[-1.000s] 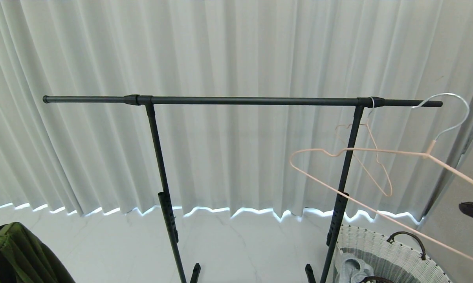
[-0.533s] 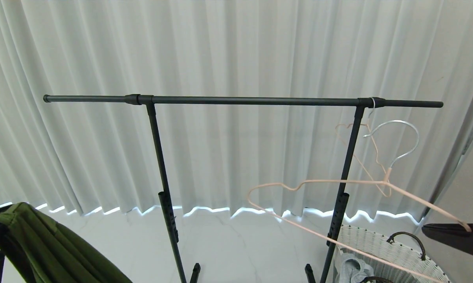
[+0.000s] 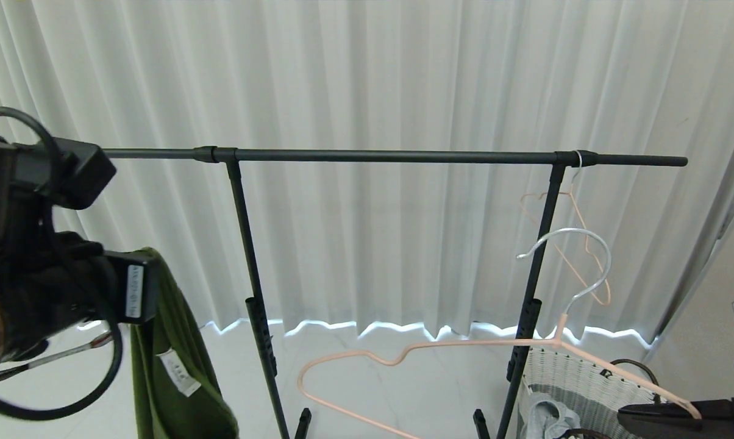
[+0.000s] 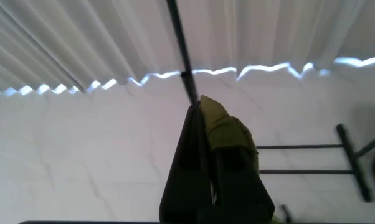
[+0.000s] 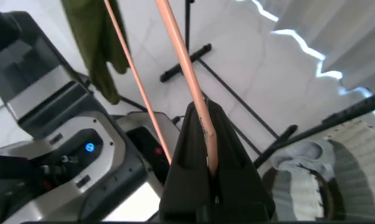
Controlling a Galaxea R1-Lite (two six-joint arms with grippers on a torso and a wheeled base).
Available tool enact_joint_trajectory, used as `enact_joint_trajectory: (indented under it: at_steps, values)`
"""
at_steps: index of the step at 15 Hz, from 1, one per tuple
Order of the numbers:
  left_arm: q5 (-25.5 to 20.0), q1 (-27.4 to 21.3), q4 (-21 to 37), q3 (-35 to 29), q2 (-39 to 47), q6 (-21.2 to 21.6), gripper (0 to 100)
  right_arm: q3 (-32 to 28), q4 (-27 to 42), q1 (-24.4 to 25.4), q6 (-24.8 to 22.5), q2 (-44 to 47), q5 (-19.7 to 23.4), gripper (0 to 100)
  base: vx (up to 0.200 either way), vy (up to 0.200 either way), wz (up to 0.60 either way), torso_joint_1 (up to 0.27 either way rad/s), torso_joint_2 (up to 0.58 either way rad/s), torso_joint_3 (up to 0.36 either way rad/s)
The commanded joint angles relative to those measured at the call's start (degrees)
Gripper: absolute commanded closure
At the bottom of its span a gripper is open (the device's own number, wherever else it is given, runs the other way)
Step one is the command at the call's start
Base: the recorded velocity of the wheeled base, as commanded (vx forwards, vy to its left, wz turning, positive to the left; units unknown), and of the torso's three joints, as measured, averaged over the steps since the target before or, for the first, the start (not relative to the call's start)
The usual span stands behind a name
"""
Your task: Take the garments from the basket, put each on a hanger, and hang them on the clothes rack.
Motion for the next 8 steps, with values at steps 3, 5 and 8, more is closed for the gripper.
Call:
enact_joint_trajectory:
  at_steps: [3, 5, 8]
  values:
    - [0.03, -4.02, 0.11, -4.82, 10.81, -7.22, 100, -0.14, -5.76, 1.53, 3.87, 6.74, -0.1, 100, 0.0, 0.0, 0.0, 0.0, 0.0, 0.0]
    - [0.03, -6.39, 0.11, -5.61, 11.95, -9.59, 100, -0.31, -10.42, 1.53, 5.1, 10.78, -0.27, 100, 0.0, 0.0, 0.0, 0.0, 0.0, 0.0]
    - [0.03, -7.44, 0.02, -6.4, 13.45, -10.82, 100, -0.49, -13.67, 1.27, 6.42, 15.17, -0.54, 100, 0.0, 0.0, 0.0, 0.0, 0.0, 0.0]
